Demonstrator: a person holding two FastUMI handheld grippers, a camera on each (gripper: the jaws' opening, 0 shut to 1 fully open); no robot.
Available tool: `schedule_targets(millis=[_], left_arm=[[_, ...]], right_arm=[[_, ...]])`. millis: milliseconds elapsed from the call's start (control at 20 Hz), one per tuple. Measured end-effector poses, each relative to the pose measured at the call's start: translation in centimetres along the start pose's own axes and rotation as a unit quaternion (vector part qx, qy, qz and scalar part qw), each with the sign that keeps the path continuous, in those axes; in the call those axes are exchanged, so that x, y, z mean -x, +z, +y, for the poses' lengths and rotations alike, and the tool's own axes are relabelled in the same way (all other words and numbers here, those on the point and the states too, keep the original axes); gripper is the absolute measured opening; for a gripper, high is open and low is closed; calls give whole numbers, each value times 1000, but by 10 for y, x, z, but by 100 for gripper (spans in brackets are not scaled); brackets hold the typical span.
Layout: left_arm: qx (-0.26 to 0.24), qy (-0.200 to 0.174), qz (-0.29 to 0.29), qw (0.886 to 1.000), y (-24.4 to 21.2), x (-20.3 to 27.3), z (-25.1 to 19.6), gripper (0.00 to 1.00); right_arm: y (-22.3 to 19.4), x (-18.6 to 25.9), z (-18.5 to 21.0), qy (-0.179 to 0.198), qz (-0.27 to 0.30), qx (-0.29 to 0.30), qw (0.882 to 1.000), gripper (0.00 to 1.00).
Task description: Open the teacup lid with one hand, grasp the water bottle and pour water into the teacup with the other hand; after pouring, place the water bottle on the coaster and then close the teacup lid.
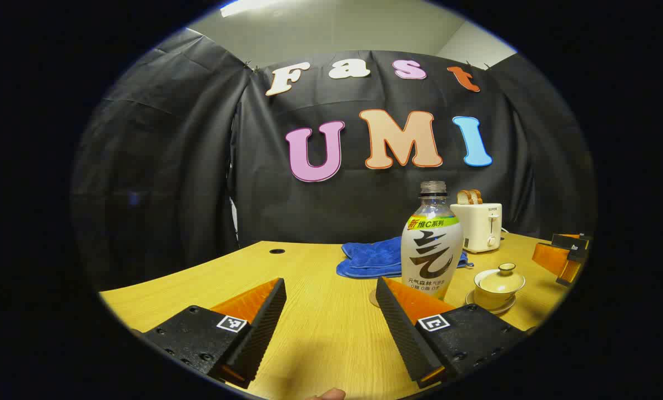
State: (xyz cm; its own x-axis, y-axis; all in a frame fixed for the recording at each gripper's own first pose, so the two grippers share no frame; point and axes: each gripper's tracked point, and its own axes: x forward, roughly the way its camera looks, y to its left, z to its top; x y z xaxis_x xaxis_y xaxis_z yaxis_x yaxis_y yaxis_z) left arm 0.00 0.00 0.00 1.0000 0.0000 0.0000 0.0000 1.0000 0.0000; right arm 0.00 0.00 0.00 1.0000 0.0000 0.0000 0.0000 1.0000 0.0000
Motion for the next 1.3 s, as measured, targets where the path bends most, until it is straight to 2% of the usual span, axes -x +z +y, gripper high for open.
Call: schedule_targets(millis=[300,350,750,900,1150,1250,1300], left_arm=[[0,0,0,1000,0,0,0,95],[0,0,0,1000,-1,0,0,95],[1,0,1,1000,-2,0,0,95],[1,1,1,1000,-1,0,0,95],[1,-9,0,1000,-1,-1,-3,96],[-1,-12,-2,1000,0,-1,-5,95],[-1,-12,-1,1000,0,-1,-5,95]], right_arm=[[0,0,0,0,0,0,1000,100],[0,0,0,0,0,0,1000,96],[0,0,2,5,0,0,1000,96],[0,-2,7,19,0,0,1000,99],[0,-2,4,11,-1,0,1000,100],[0,-3,-1,-1,-1,0,1000,96],[1,-3,-1,-2,-1,1,1000,100]])
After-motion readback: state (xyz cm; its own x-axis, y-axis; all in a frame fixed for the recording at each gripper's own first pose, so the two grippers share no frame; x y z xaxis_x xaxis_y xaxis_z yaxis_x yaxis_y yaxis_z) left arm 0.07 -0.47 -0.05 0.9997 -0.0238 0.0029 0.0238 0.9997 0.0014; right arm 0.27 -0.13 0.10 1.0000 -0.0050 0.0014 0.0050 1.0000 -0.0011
